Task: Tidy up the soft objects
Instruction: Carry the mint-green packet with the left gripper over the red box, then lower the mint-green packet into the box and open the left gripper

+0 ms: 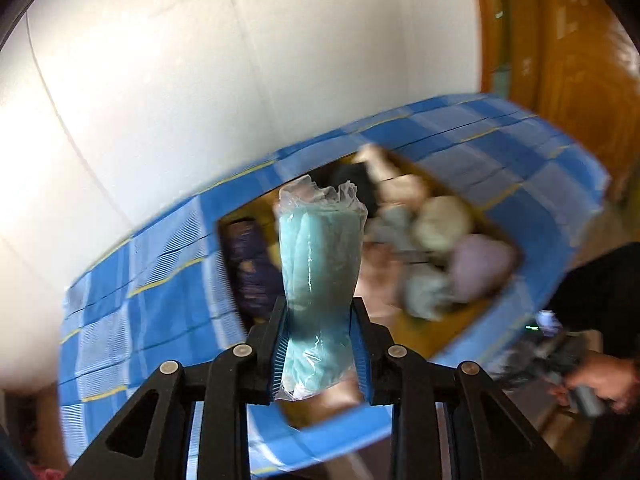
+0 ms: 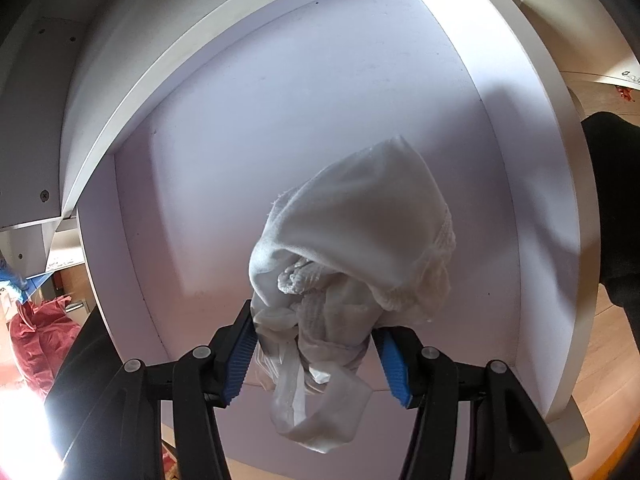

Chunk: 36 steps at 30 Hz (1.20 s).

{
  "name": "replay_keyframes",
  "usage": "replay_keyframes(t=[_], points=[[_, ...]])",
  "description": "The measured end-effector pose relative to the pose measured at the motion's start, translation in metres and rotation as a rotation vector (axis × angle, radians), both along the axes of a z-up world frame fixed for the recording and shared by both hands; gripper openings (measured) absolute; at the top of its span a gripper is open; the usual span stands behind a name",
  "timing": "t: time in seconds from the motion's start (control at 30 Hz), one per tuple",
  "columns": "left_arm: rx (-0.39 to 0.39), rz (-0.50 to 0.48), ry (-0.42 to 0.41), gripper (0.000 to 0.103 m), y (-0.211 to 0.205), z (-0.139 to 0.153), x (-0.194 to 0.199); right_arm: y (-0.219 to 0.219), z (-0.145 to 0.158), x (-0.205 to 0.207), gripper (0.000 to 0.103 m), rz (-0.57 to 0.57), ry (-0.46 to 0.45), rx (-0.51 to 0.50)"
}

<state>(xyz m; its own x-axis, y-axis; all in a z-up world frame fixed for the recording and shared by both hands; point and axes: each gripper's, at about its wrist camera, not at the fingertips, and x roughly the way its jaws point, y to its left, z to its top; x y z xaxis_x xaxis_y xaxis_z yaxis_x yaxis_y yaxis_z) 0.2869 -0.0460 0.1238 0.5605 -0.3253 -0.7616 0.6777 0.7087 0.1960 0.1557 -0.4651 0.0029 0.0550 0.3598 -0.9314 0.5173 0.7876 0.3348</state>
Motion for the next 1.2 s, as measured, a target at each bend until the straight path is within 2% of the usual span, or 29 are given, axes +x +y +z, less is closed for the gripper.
replay_keyframes(t=[0.13,0.2,0.43,0.5,0.67,0.83,0.97,1.13,1.2], points=[[0.116,0.03,0.054,0.029,-0.01,-0.028,0.038,-0.005,0.002,-0.002,0.057,-0.014,0.0,0.023],[0.133,0.047,0.11,0.029,-0.013,-0.04,0.052,-0.009,0.003,-0.002,0.057,-0.011,-0.004,0.039],[0.29,0.026,0.181,0.029,-0.039,-0.082,0.06,-0.007,0.005,-0.001,0.057,0.006,-0.012,0.062],[0.303,0.04,0.201,0.029,-0.04,-0.087,0.063,-0.01,0.006,0.0,0.057,0.009,-0.013,0.061],[0.224,0.063,0.281,0.027,-0.043,-0.098,0.066,-0.014,0.0,-0.004,0.057,0.008,-0.016,0.063],[0.12,0.137,0.31,0.032,-0.029,-0.099,0.073,-0.015,-0.004,-0.005,0.057,0.009,-0.013,0.07],[0.037,0.181,0.283,0.046,-0.013,-0.091,0.069,-0.017,-0.004,-0.002,0.057,0.012,-0.008,0.064],[-0.08,0.213,0.219,0.055,0.004,-0.074,0.056,-0.012,-0.005,-0.001,0.057,0.022,-0.007,0.052],[-0.15,0.225,0.181,0.058,0.009,-0.061,0.046,-0.011,-0.005,-0.002,0.057,0.02,-0.006,0.049]])
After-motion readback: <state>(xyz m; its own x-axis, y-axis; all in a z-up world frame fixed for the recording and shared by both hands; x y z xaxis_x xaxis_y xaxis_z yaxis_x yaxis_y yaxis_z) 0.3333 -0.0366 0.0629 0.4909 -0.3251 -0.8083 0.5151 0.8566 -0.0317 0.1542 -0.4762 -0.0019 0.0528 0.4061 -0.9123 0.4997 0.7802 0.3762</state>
